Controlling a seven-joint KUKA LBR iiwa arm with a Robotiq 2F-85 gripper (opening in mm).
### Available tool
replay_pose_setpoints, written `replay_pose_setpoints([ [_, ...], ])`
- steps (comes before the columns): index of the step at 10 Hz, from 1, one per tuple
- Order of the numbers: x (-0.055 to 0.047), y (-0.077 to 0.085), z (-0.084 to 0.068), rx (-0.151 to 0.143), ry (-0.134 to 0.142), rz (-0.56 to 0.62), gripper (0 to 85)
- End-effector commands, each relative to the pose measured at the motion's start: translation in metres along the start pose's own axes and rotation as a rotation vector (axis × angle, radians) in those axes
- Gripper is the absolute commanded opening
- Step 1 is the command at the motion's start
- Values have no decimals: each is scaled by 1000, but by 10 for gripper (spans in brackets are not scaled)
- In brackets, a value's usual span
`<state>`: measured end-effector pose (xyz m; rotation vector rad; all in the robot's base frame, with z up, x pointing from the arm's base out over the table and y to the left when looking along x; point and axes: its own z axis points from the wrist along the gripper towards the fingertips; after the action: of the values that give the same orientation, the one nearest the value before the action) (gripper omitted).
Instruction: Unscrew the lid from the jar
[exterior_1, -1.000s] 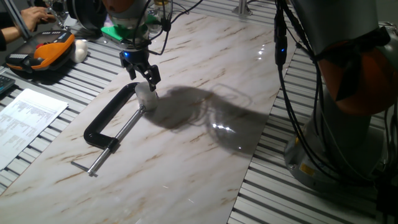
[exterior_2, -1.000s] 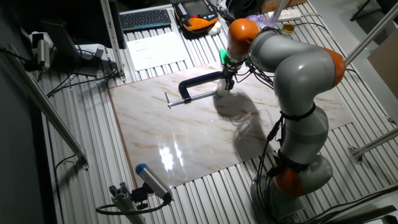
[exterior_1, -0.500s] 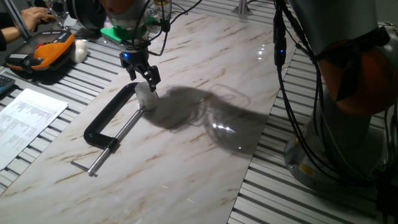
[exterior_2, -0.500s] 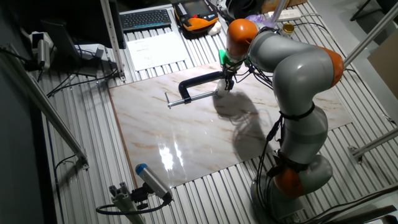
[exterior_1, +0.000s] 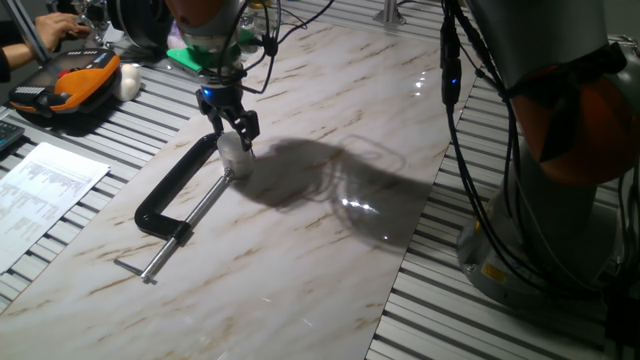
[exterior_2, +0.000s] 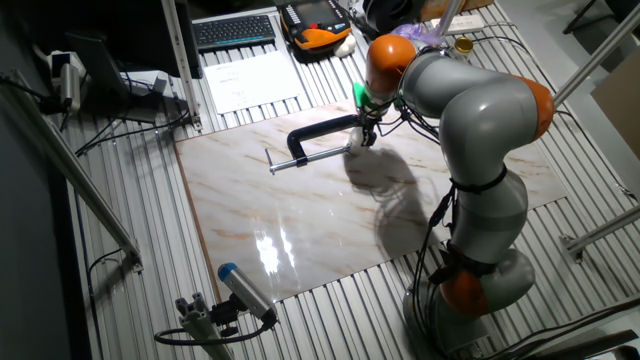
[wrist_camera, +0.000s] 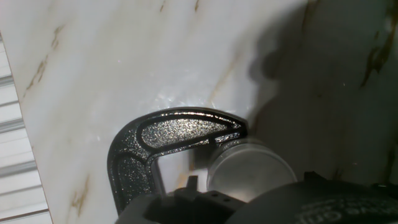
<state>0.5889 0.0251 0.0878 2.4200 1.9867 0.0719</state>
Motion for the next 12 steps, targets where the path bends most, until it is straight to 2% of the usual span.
replay_pose_setpoints([
  [1,0,0,1,-5,5,-1,680],
  [5,0,-1,0,6,-1,-14,680],
  [12,-1,-1,0,7,1,-32,680],
])
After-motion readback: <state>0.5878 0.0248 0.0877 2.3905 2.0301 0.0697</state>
